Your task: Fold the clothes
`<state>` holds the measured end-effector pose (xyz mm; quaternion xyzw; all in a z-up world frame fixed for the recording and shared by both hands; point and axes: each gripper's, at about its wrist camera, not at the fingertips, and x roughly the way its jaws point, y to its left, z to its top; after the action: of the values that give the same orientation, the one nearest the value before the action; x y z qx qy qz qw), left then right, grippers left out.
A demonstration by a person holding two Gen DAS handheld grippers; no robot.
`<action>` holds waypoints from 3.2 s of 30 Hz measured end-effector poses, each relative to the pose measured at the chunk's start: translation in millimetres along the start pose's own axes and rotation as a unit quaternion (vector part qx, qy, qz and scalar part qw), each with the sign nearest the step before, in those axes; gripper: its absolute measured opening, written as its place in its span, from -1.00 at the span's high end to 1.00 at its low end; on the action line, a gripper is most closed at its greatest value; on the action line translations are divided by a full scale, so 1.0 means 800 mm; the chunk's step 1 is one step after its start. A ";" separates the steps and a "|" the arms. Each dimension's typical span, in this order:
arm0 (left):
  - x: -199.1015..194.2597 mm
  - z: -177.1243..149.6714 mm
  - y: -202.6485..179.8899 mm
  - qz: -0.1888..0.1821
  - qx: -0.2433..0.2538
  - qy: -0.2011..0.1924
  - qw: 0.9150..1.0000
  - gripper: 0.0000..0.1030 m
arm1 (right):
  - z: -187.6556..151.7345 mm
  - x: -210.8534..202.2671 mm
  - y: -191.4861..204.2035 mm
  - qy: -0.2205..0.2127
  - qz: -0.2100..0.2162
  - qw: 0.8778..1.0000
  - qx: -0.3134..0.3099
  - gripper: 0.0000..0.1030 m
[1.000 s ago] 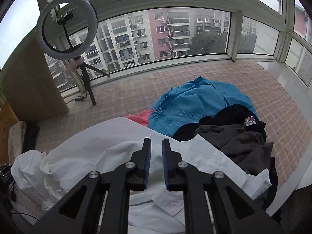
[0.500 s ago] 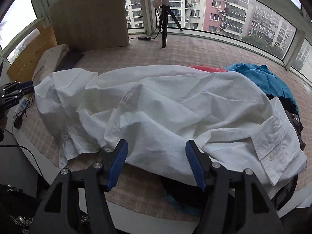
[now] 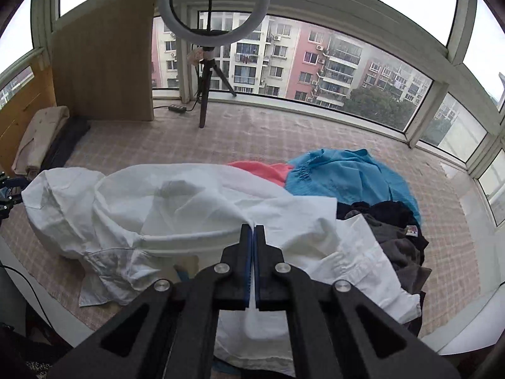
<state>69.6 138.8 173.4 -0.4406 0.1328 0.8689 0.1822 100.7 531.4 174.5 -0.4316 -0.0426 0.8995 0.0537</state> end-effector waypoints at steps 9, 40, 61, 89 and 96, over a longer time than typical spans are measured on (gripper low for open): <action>0.001 0.056 -0.071 -0.047 0.070 -0.038 0.996 0.11 | 0.065 0.007 -0.113 -0.024 -0.095 0.987 0.130 0.43; 0.050 0.076 0.039 -0.030 0.037 -0.094 0.994 0.10 | 0.141 0.043 0.071 0.059 0.012 0.998 0.030 0.99; -0.155 0.094 0.023 -0.147 0.001 -0.321 0.936 0.03 | 0.410 -0.390 0.277 -0.276 0.138 0.922 -0.233 0.99; 0.076 0.201 -0.244 -0.212 0.264 -0.053 0.939 -0.14 | -0.124 -0.066 -0.201 0.084 -0.035 0.989 0.114 0.99; 0.146 0.228 -0.260 -0.214 0.313 0.012 0.925 -0.24 | -0.127 -0.048 -0.211 0.089 -0.023 0.988 0.121 0.99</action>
<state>-34.4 419.8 169.1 -0.3896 0.3029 0.7178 0.4912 214.0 696.7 161.2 -0.4987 0.0622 0.8548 0.1296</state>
